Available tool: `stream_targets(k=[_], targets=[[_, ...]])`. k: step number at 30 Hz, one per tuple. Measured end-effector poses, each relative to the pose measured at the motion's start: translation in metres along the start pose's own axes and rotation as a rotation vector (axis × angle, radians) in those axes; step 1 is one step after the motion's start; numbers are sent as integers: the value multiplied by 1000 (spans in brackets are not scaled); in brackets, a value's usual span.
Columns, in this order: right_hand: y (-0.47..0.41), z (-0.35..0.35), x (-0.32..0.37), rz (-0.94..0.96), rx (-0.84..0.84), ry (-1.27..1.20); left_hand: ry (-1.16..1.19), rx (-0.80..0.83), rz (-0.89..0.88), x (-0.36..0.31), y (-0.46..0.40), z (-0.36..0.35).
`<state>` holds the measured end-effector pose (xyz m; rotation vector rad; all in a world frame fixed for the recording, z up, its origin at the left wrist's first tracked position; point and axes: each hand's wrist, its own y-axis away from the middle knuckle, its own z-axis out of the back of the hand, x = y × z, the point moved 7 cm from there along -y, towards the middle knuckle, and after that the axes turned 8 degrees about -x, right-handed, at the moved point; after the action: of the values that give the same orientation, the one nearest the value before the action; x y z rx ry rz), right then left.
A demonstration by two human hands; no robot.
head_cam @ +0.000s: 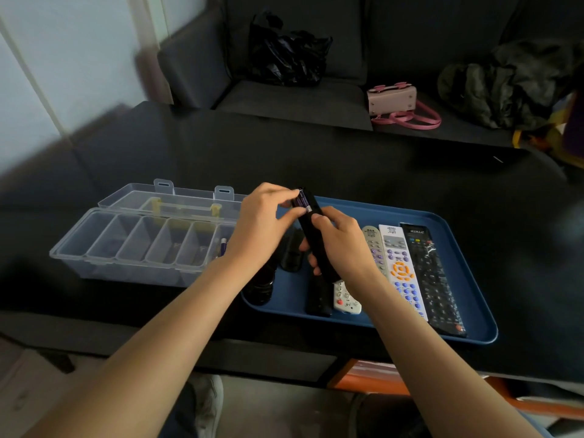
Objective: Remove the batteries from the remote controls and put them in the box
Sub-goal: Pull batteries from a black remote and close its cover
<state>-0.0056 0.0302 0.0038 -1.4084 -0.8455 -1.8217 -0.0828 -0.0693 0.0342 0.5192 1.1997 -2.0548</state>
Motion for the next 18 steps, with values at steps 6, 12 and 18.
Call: stream_targets(k=[6,12,18], targets=[[1,-2,1,13,38,35,147,-3,180,12,-3,7],[6,-4,4,58,53,89,187,-33,242,15,-2,8],[5,-5,7,112,18,157,290,-53,357,18,2,6]])
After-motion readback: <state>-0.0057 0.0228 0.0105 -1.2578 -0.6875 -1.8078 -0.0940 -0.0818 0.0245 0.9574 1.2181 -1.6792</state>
